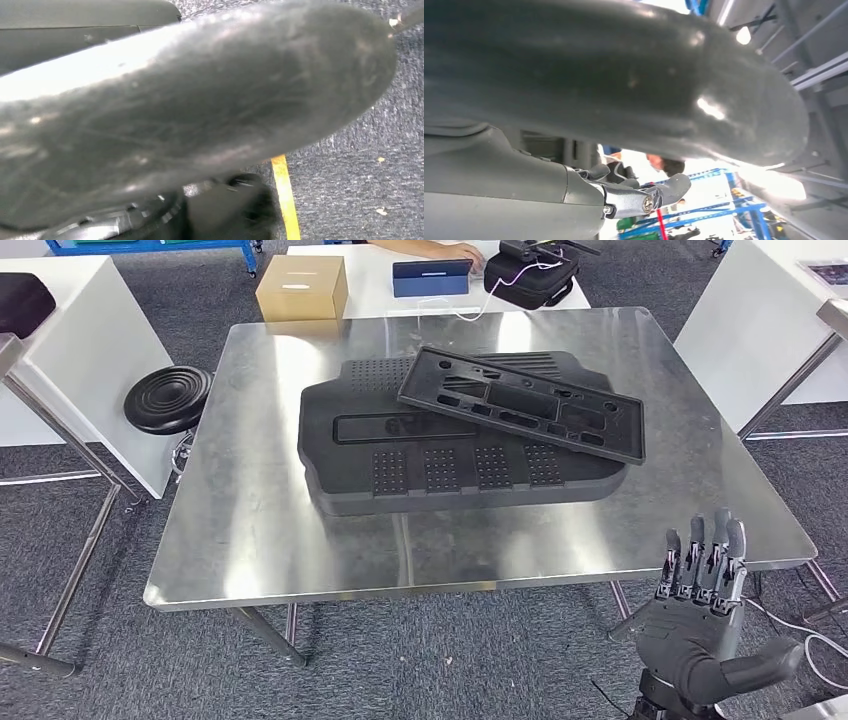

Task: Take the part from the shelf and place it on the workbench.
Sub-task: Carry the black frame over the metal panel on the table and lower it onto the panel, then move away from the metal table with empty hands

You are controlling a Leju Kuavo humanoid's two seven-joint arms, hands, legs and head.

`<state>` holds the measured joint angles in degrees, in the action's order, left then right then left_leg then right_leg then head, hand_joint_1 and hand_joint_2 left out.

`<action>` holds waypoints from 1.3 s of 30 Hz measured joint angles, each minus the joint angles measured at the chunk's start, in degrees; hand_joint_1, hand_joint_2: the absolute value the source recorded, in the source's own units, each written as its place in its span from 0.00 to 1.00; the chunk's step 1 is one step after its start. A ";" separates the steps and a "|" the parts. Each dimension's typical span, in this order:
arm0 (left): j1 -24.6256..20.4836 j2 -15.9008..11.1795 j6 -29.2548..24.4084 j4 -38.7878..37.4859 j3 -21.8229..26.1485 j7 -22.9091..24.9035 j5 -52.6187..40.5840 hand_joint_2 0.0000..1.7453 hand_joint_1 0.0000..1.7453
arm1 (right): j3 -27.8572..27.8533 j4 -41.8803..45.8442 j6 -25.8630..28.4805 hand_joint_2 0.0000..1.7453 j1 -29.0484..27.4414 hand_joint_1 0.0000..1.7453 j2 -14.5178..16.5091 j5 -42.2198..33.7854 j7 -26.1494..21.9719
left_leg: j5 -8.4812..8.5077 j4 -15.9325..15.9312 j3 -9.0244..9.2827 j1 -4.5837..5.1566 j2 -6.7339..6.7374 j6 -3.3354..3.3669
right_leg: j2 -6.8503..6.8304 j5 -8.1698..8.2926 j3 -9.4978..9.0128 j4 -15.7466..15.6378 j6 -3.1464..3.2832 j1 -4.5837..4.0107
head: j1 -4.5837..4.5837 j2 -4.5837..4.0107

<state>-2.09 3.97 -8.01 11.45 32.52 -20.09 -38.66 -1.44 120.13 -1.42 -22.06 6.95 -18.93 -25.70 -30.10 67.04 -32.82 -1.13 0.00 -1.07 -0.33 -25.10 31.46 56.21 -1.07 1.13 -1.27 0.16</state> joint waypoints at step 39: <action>-0.23 0.23 -0.40 -0.02 1.07 -0.45 -0.97 0.00 0.00 | -0.77 -6.23 1.04 0.00 -0.50 0.00 0.26 3.79 2.96 | 2.07 -7.40 0.28 0.30 -0.20 3.36 | 0.04 -2.57 5.59 6.30 -1.95 0.13 | 0.01 -0.01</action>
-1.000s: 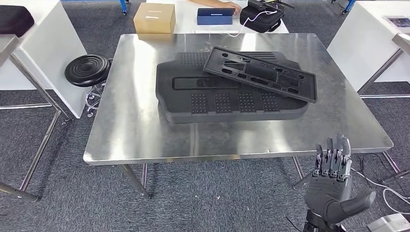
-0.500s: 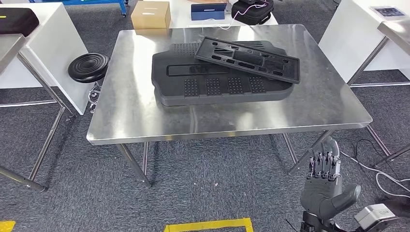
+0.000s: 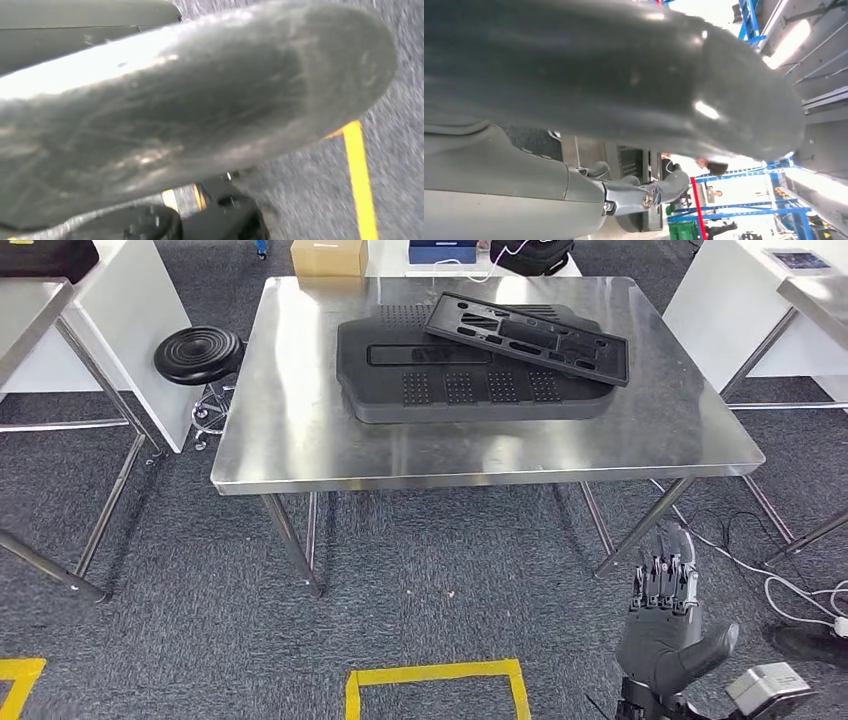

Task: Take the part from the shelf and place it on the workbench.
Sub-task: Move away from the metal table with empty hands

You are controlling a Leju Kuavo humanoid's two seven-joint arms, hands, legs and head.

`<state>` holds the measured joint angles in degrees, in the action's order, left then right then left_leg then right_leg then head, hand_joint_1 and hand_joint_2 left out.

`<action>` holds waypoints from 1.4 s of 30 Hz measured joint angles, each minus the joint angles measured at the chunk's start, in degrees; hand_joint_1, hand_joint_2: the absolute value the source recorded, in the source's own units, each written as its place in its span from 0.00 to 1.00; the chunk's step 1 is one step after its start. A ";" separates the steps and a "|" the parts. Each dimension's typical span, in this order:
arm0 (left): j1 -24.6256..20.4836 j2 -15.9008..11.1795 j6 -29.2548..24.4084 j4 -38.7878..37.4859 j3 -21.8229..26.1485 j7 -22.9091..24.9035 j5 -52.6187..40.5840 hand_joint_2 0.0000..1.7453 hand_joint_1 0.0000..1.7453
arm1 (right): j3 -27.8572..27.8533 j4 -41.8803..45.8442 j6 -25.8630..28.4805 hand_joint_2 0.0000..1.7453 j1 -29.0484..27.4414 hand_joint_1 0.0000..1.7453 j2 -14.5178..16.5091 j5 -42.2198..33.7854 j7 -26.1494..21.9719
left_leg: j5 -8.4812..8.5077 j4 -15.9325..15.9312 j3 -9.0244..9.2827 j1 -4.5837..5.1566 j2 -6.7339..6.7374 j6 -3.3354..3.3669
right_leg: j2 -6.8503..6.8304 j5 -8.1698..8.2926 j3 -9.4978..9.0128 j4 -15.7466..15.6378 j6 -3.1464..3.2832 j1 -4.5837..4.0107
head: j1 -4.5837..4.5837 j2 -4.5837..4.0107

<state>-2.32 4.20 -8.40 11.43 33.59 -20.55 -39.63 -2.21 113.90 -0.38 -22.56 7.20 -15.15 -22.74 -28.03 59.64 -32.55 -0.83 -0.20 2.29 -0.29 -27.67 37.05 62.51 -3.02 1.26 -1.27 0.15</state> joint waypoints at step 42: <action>-1.06 0.15 0.08 0.14 0.42 1.60 -5.37 0.00 0.00 | -19.96 -79.35 12.21 0.00 19.92 0.00 -1.85 29.88 -1.22 | 7.97 -1.00 -6.89 0.15 0.08 -2.00 | 0.32 -2.90 -10.59 -6.98 -0.05 -0.86 | -0.12 0.00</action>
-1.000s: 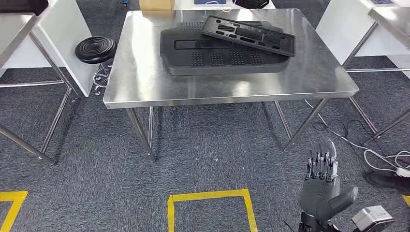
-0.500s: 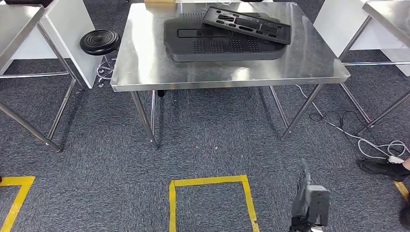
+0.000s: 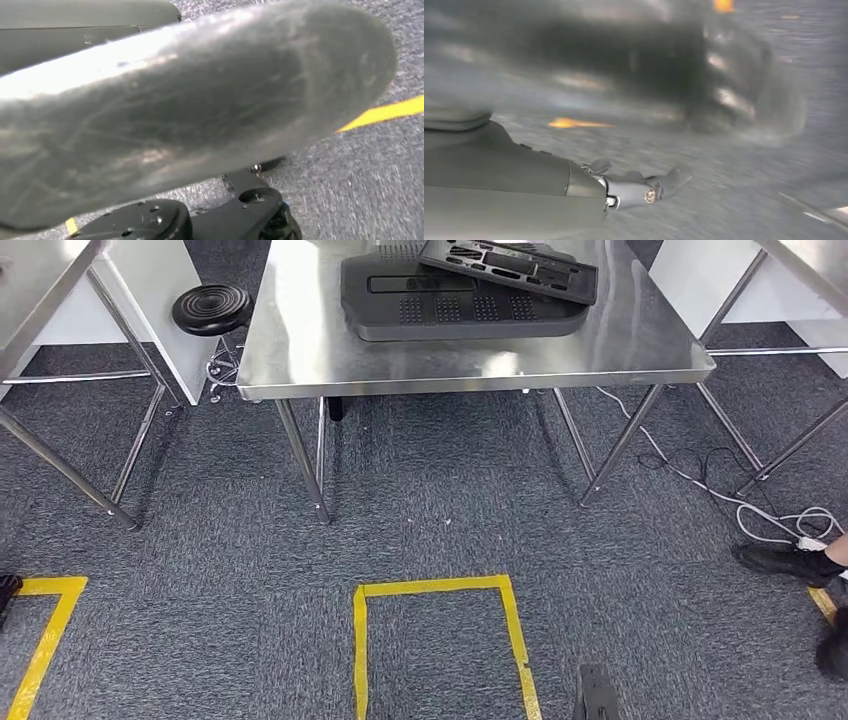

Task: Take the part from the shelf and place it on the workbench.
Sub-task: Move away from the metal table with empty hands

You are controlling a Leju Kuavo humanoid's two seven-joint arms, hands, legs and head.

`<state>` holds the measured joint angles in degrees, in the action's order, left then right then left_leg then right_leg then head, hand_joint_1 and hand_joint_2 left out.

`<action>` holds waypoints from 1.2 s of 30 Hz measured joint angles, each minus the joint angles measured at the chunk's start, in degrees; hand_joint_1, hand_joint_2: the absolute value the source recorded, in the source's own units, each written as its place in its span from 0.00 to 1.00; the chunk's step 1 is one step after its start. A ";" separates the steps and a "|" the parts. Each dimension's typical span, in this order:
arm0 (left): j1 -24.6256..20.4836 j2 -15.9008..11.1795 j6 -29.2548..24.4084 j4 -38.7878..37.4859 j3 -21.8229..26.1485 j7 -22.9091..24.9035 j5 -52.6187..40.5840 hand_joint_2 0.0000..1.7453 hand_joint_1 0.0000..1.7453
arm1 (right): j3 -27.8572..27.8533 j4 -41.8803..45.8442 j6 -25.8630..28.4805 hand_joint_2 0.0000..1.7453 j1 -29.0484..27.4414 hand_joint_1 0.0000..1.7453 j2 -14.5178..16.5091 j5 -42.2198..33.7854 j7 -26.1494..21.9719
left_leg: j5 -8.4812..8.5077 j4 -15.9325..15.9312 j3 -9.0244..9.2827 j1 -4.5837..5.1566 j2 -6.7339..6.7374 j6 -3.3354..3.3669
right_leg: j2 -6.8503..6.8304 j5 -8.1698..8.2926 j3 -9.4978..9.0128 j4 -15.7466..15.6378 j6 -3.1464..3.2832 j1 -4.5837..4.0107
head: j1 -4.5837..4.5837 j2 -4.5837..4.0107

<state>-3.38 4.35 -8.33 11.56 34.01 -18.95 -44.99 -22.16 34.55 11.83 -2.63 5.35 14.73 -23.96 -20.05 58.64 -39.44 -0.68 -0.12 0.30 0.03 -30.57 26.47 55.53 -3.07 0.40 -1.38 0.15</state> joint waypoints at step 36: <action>-0.34 0.25 -0.44 -0.05 1.78 0.28 -1.21 0.00 0.00 | 4.81 -23.04 2.51 0.00 3.59 0.00 -1.46 16.71 25.40 | -2.40 1.34 -0.73 -0.54 0.22 -1.53 | -0.10 0.45 -0.77 -0.06 2.12 0.76 | -0.22 0.00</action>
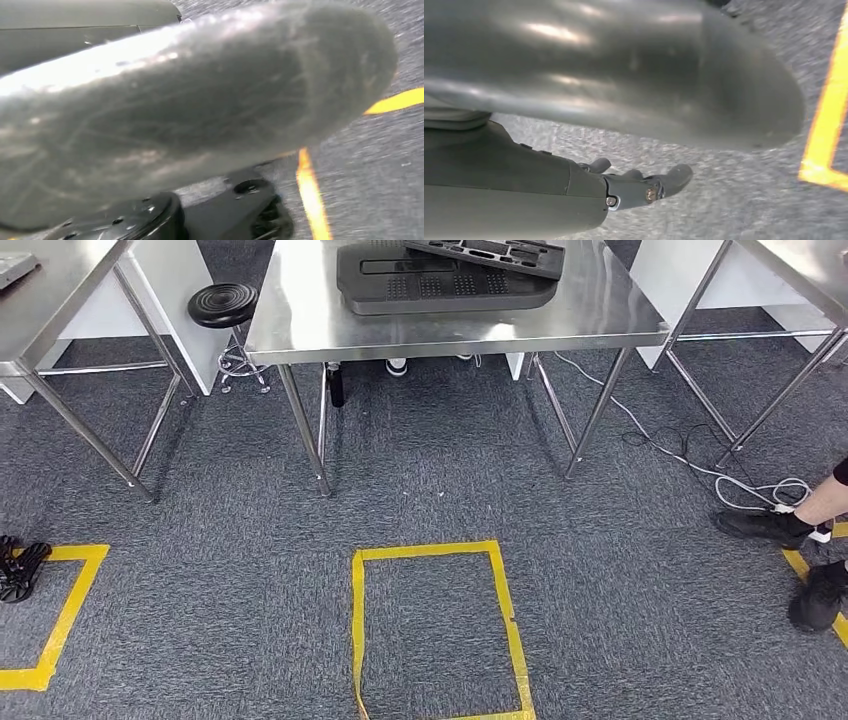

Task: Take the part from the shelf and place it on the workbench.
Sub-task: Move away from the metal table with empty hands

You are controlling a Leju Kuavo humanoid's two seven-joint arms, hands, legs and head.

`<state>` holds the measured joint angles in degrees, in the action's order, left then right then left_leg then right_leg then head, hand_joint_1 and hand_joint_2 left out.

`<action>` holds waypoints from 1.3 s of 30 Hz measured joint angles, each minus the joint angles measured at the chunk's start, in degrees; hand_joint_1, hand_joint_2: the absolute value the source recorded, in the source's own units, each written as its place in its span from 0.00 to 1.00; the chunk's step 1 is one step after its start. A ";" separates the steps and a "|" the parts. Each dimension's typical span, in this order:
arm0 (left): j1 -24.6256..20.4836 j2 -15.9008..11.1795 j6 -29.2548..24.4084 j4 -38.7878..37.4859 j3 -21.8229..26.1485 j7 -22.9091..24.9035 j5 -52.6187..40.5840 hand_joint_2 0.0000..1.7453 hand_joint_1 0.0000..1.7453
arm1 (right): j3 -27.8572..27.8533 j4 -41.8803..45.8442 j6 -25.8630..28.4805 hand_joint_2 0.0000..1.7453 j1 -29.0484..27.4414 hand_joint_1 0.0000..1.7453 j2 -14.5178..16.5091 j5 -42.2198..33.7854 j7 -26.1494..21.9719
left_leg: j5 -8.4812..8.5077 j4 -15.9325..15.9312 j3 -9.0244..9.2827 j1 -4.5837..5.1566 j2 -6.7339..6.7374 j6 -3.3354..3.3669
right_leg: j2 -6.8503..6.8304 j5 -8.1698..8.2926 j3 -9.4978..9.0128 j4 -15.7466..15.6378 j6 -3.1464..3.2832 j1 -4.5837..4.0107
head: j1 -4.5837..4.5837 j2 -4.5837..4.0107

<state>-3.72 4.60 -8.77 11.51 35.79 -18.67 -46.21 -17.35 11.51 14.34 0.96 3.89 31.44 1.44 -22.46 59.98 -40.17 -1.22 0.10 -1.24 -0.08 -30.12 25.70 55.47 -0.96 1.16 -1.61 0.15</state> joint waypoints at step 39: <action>0.09 0.26 -0.07 -0.02 0.97 -0.26 0.17 0.00 0.00 | 0.37 -0.55 -0.52 0.00 0.01 0.00 -0.04 0.84 0.81 | -6.58 6.06 8.27 0.07 -0.15 0.08 | -0.15 5.76 8.00 2.00 0.40 -0.96 | 0.08 0.00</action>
<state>-3.63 4.86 -8.84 11.49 36.76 -18.92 -46.03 -16.99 10.96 13.82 0.96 3.85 32.28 2.25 -29.03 66.04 -31.89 -1.15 -0.05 -1.16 -0.23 -24.36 33.69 57.47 -0.55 0.20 -1.52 0.15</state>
